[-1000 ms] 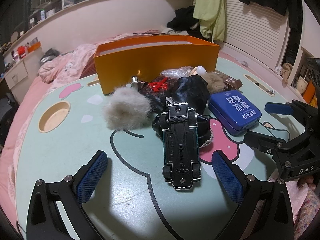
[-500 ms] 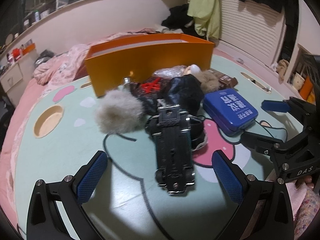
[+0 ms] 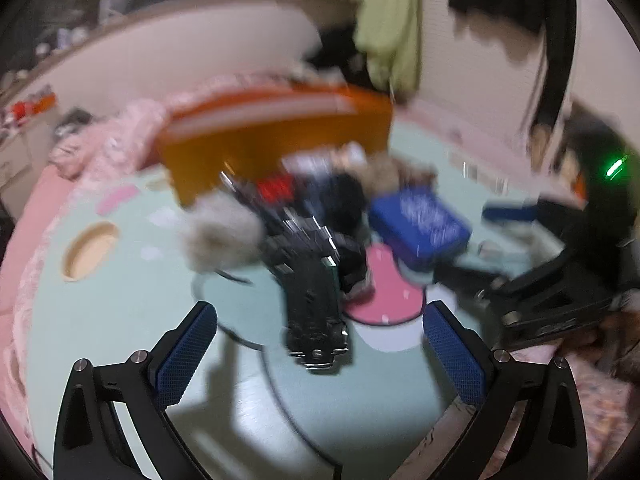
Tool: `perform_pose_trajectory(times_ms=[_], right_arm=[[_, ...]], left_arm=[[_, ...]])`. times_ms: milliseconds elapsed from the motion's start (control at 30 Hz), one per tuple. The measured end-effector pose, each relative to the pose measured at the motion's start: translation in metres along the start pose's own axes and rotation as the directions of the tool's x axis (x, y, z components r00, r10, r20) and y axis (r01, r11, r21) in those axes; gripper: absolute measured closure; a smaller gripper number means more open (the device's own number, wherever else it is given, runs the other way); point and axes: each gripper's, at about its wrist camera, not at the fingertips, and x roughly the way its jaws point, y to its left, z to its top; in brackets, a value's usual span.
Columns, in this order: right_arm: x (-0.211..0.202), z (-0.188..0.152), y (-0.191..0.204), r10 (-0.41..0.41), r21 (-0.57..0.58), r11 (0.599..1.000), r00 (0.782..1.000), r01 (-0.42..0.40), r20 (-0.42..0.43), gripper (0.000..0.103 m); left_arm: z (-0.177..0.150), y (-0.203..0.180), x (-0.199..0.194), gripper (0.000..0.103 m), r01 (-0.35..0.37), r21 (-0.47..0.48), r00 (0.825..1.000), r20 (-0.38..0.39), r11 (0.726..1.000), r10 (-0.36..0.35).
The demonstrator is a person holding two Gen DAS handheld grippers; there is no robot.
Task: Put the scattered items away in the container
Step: 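Grasp the toy car with the left gripper while the right grasps the tin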
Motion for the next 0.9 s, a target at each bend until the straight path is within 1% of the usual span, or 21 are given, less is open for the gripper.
perform_pose_trajectory(times_ms=[67,100,133,167,200,233,267,300,367,400,433,467,500,533,567,600,633,733,767,833,900], right_arm=[[-0.005,0.004,0.004,-0.022,-0.019,1.000,0.999,0.023,0.023,0.000],[-0.007,0.008,0.008,-0.035,-0.032,0.999,0.999,0.036,0.037,0.000],[-0.008,0.011,0.011,-0.040,-0.042,0.998,0.998,0.042,0.044,0.000],[-0.008,0.016,0.015,-0.039,-0.050,0.998,0.998,0.042,0.046,0.000],[-0.007,0.021,0.018,-0.036,-0.050,0.998,0.998,0.038,0.042,0.000],[-0.005,0.025,0.019,-0.034,-0.043,0.998,0.999,0.035,0.034,0.000],[-0.002,0.028,0.020,-0.032,-0.029,0.999,0.999,0.033,0.022,0.000],[0.001,0.032,0.020,-0.025,-0.006,1.000,1.000,0.025,0.009,0.000],[0.006,0.035,0.019,-0.021,0.028,0.999,1.000,0.021,-0.021,0.000],[0.009,0.035,0.019,-0.018,0.041,0.999,0.999,0.019,-0.035,0.000],[0.010,0.035,0.019,-0.016,0.047,0.999,0.999,0.018,-0.043,0.000],[0.012,0.033,0.019,-0.014,0.049,0.999,0.999,0.016,-0.050,0.000],[0.014,0.032,0.019,0.000,0.052,0.999,0.998,0.004,-0.059,0.002],[0.015,0.030,0.019,0.012,0.057,0.998,0.998,-0.009,-0.065,0.008],[0.016,0.028,0.019,0.023,0.062,0.998,0.997,-0.019,-0.072,0.027],[0.013,0.026,0.019,0.007,0.061,0.998,0.998,-0.004,-0.061,0.035],[0.010,0.023,0.018,0.001,0.061,0.998,0.999,0.003,-0.053,0.035],[-0.001,0.013,0.013,0.074,0.072,0.995,0.997,-0.072,-0.021,0.035],[-0.006,0.010,0.010,0.089,0.076,0.993,0.996,-0.089,-0.006,0.036],[-0.013,0.005,0.006,0.109,0.087,0.990,0.994,-0.110,0.020,0.036],[-0.018,0.001,0.002,0.121,0.108,0.986,0.992,-0.124,0.040,0.036]], left_arm=[[0.001,0.010,-0.023,0.000,-0.033,-0.060,0.996,0.078,0.998,0.038],[0.002,0.013,-0.028,0.000,-0.047,-0.078,0.995,0.086,0.996,0.054],[0.002,0.018,-0.031,0.000,-0.056,-0.106,0.996,0.070,0.993,0.064],[0.003,0.023,-0.031,0.000,-0.048,-0.135,0.998,0.033,0.990,0.053],[0.003,0.027,-0.028,0.000,-0.017,-0.170,1.000,-0.011,0.985,0.015],[0.002,0.032,-0.023,0.000,0.053,-0.233,0.996,-0.058,0.971,-0.069],[0.001,0.036,-0.021,0.000,0.096,-0.278,0.990,-0.073,0.956,-0.121],[0.001,0.036,-0.021,0.000,0.093,-0.298,0.991,-0.068,0.950,-0.118],[0.001,0.030,-0.022,0.000,0.010,-0.265,0.997,-0.065,0.964,-0.029],[0.002,0.025,-0.024,0.000,-0.034,-0.238,0.998,-0.061,0.971,0.019],[0.003,0.022,-0.025,0.000,-0.060,-0.223,0.997,-0.057,0.973,0.049],[0.004,0.021,-0.025,0.000,-0.063,-0.225,0.997,-0.055,0.972,0.052],[0.005,0.021,-0.025,0.000,-0.041,-0.235,0.998,-0.051,0.971,0.030],[0.004,0.022,-0.027,0.000,-0.005,-0.244,0.999,-0.040,0.970,-0.005],[0.003,0.023,-0.027,0.000,0.017,-0.249,0.999,-0.032,0.968,-0.025],[0.003,0.023,-0.025,0.000,0.013,-0.252,0.999,-0.032,0.968,-0.021],[0.003,0.024,-0.023,0.000,-0.025,-0.250,0.999,-0.045,0.968,0.014],[0.003,0.027,-0.015,0.000,-0.113,-0.253,0.992,-0.086,0.961,0.094],[0.004,0.029,-0.013,0.000,-0.110,-0.260,0.992,-0.093,0.959,0.089],[0.006,0.030,-0.008,0.000,-0.061,-0.272,0.995,-0.090,0.960,0.037],[0.009,0.025,-0.004,0.000,-0.042,-0.254,0.995,-0.098,0.966,0.018]])
